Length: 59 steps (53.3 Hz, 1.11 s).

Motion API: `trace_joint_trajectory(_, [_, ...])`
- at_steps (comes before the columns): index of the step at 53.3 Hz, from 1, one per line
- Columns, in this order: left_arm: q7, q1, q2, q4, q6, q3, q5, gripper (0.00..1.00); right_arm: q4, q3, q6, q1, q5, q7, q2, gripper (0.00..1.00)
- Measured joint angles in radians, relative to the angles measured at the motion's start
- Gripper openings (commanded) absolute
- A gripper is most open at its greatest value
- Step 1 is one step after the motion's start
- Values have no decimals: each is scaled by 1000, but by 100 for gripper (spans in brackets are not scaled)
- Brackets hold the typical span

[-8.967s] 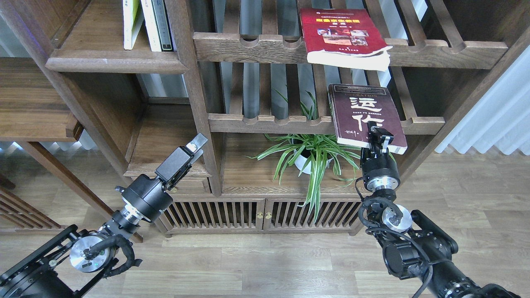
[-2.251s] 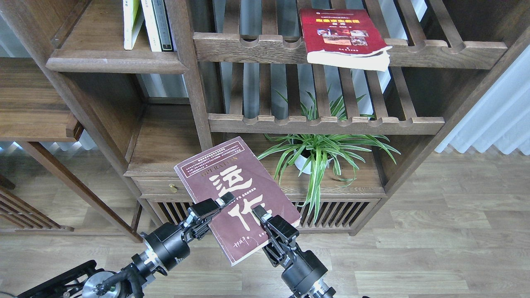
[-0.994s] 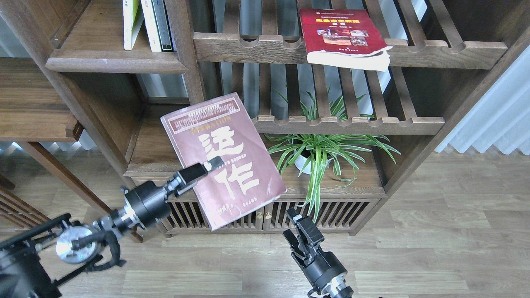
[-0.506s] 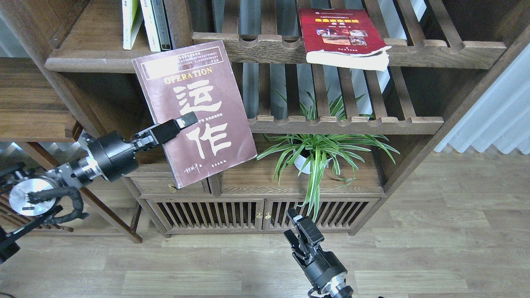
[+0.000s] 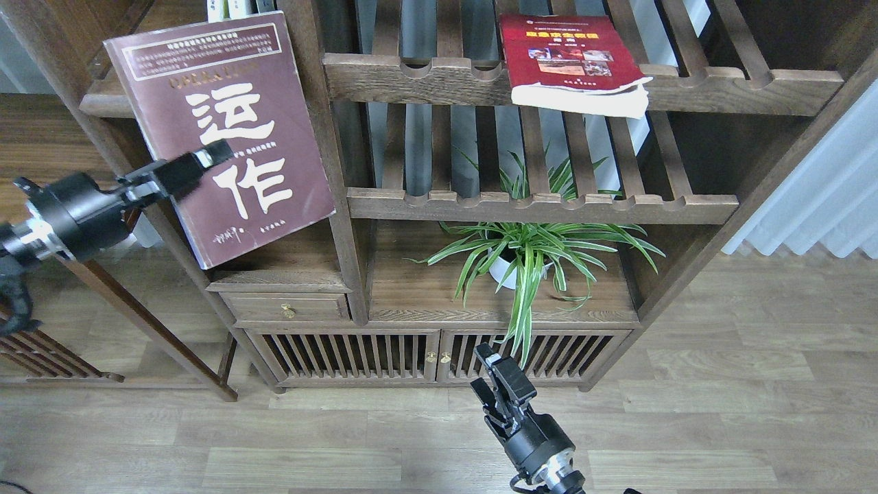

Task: Organize books on shelf
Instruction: 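Lift the maroon book with the left gripper toward the top shelf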

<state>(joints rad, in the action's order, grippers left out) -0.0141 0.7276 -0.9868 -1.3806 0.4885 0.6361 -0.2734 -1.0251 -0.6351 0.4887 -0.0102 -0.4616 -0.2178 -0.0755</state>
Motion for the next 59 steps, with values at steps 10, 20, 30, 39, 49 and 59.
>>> trace_joint_trajectory(10, [28,31,-35,0,0,50,-1,10,3,0,0,6,0,0,18,97])
trace_joint_trajectory(20, [57,67,-64,0,0,109,-13,10,3,0,0,9,1,0,20,97])
trace_joint_trajectory(30, [67,98,-111,5,0,124,-43,10,4,0,0,8,0,0,15,97])
trace_joint_trajectory(39, [60,107,-199,30,0,121,-48,10,4,0,0,7,0,0,15,97])
trace_joint_trajectory(49, [53,125,-267,74,0,112,-80,8,3,0,0,8,2,0,21,96])
trace_joint_trajectory(59, [20,135,-239,111,0,101,-83,8,-3,5,0,8,7,0,23,96])
